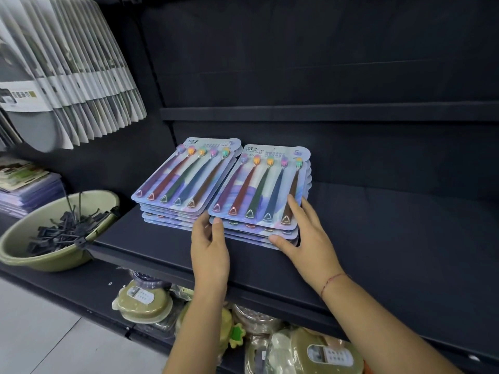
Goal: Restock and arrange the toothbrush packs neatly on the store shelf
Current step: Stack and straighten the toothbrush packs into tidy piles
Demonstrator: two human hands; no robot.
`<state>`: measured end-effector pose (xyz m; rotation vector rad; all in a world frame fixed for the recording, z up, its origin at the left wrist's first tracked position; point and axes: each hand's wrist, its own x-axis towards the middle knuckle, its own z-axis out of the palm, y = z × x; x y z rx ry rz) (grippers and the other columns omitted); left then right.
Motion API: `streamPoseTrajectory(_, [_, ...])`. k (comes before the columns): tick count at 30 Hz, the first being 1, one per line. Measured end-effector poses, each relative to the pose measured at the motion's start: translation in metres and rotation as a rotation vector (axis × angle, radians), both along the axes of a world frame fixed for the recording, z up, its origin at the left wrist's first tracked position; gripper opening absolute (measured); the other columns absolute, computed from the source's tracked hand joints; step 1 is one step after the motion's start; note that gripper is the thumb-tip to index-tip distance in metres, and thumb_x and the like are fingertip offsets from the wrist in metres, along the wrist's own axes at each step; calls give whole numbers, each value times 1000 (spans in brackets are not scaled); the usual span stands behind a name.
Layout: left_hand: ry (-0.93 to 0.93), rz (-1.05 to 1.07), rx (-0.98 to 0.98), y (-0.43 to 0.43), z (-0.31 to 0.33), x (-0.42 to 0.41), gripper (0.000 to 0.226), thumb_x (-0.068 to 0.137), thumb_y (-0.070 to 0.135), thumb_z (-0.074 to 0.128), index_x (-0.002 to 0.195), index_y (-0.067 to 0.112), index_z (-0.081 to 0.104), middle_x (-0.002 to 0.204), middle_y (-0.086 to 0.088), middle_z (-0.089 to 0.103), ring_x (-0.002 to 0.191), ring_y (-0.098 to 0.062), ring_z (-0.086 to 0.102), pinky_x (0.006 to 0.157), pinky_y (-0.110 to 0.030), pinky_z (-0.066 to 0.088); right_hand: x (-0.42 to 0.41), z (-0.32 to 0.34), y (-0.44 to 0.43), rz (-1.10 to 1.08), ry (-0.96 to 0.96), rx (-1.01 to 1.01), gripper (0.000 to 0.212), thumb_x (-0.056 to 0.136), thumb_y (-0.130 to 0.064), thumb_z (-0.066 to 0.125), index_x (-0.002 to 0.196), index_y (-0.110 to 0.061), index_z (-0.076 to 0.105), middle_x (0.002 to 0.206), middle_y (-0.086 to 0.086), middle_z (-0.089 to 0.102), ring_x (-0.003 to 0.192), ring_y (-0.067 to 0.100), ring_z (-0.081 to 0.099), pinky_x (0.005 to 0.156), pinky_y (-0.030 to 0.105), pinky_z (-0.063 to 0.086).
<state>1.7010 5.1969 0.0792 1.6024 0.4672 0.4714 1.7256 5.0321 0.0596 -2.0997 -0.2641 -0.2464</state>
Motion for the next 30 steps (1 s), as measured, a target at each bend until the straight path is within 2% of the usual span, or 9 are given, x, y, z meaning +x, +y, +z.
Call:
streamPoseTrajectory(2, [-1, -14, 25, -1, -1, 1, 45, 102, 36, 45, 145, 24, 40, 138, 7, 48, 125, -6, 43, 97, -25, 33, -1, -1, 3, -17, -27, -28, 80, 88, -36, 69, 152, -37, 21, 161, -16, 11, 143, 1, 21, 95, -5, 24])
streamPoseTrajectory(3, [-3, -18, 27, -2, -2, 1, 48, 102, 36, 46, 148, 24, 38, 143, 7, 46, 129, -6, 42, 100, -24, 32, -1, 0, 4, -24, -40, -45, 80, 89, -38, 68, 152, -37, 20, 161, -15, 12, 143, 3, 24, 101, 4, 32])
streamPoseTrajectory(5, [-1, -22, 32, -2, -3, 1, 52, 102, 36, 47, 151, 25, 33, 149, 6, 42, 134, -8, 40, 103, -24, 31, -3, 1, 5, -51, -60, -94, 80, 89, -41, 67, 153, -36, 19, 161, -14, 14, 141, 7, 32, 102, 24, 44])
streamPoseTrajectory(6, [3, -23, 37, -2, -3, 1, 53, 102, 36, 47, 151, 26, 32, 150, 6, 41, 135, -8, 40, 103, -23, 31, -4, 3, 5, -67, -65, -122, 80, 89, -43, 66, 153, -36, 19, 161, -13, 14, 139, 8, 35, 101, 28, 46])
streamPoseTrajectory(11, [-7, -16, 44, -1, -3, -1, 50, 102, 35, 48, 150, 28, 35, 147, 7, 44, 128, -3, 42, 99, -23, 32, -5, 5, 7, -117, -60, -198, 79, 89, -47, 63, 154, -32, 20, 161, -10, 17, 136, 13, 41, 99, 26, 43])
streamPoseTrajectory(14, [-14, -7, 63, -2, -5, -1, 50, 102, 34, 47, 150, 26, 35, 149, 6, 44, 134, -10, 43, 101, -23, 33, -5, 5, 9, -137, -71, -216, 77, 90, -47, 62, 154, -31, 22, 160, -8, 19, 134, 17, 43, 98, 28, 45])
streamPoseTrajectory(19, [-13, -16, 91, -3, -9, -3, 54, 102, 36, 48, 152, 29, 31, 151, 7, 41, 137, -10, 40, 106, -26, 32, -4, 3, 10, -153, -93, -268, 73, 91, -48, 59, 153, -29, 24, 157, -6, 22, 136, 18, 38, 91, 29, 46])
streamPoseTrajectory(25, [-27, -37, 93, -2, -9, -4, 53, 102, 36, 47, 152, 28, 33, 154, 9, 38, 138, -10, 39, 107, -25, 30, -3, 3, 11, -170, -105, -244, 72, 90, -48, 62, 151, -27, 30, 156, -4, 27, 128, 19, 49, 90, 31, 49])
streamPoseTrajectory(30, [-27, -18, 180, -3, -15, -4, 54, 102, 38, 46, 152, 27, 31, 155, 6, 35, 142, -12, 34, 117, -40, 30, -2, 2, 10, -158, -111, -199, 74, 87, -46, 67, 150, -28, 32, 157, -5, 27, 134, 19, 43, 99, 31, 45])
